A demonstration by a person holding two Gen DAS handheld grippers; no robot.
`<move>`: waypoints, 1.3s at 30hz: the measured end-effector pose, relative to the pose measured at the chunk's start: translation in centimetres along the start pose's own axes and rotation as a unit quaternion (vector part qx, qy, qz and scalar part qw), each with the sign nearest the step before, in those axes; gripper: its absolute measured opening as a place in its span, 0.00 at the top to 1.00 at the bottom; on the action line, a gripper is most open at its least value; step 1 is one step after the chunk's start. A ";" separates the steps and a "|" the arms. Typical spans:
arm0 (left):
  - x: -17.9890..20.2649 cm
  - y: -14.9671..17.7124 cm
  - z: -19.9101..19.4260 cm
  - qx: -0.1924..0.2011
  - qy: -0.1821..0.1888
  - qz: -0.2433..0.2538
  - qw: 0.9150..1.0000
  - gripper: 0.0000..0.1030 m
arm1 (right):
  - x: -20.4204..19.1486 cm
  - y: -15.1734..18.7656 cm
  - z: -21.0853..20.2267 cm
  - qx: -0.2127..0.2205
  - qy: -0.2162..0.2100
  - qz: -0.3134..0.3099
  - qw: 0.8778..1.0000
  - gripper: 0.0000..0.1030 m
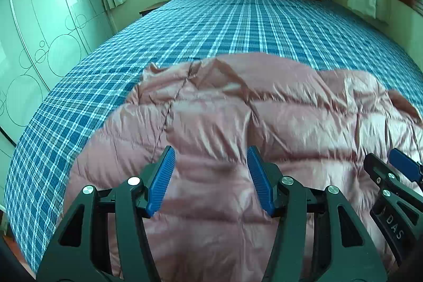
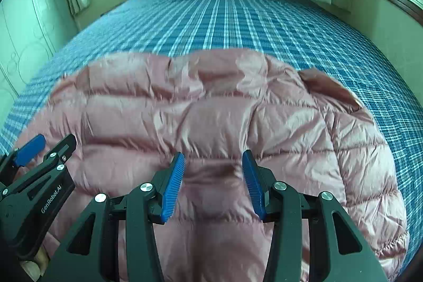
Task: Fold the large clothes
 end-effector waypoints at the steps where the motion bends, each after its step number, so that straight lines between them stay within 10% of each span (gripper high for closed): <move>1: 0.3 -0.2 0.7 -0.006 -0.002 0.005 1.000 0.45 | -0.2 0.0 0.5 -0.003 0.001 -0.003 1.000 0.43; 39: 1.4 1.7 3.4 -0.006 0.007 0.012 1.000 0.44 | -1.4 3.8 -0.7 0.016 0.026 -0.026 0.999 0.43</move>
Point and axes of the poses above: each gripper's, at about its wrist camera, not at the fingertips, and z roughly the way its jaws point, x to its right, y to its underside, the point moved 2 cm from there along z, roughly the way its jaws point, and after that the axes turned 11 degrees about z, right-handed, at the moved point
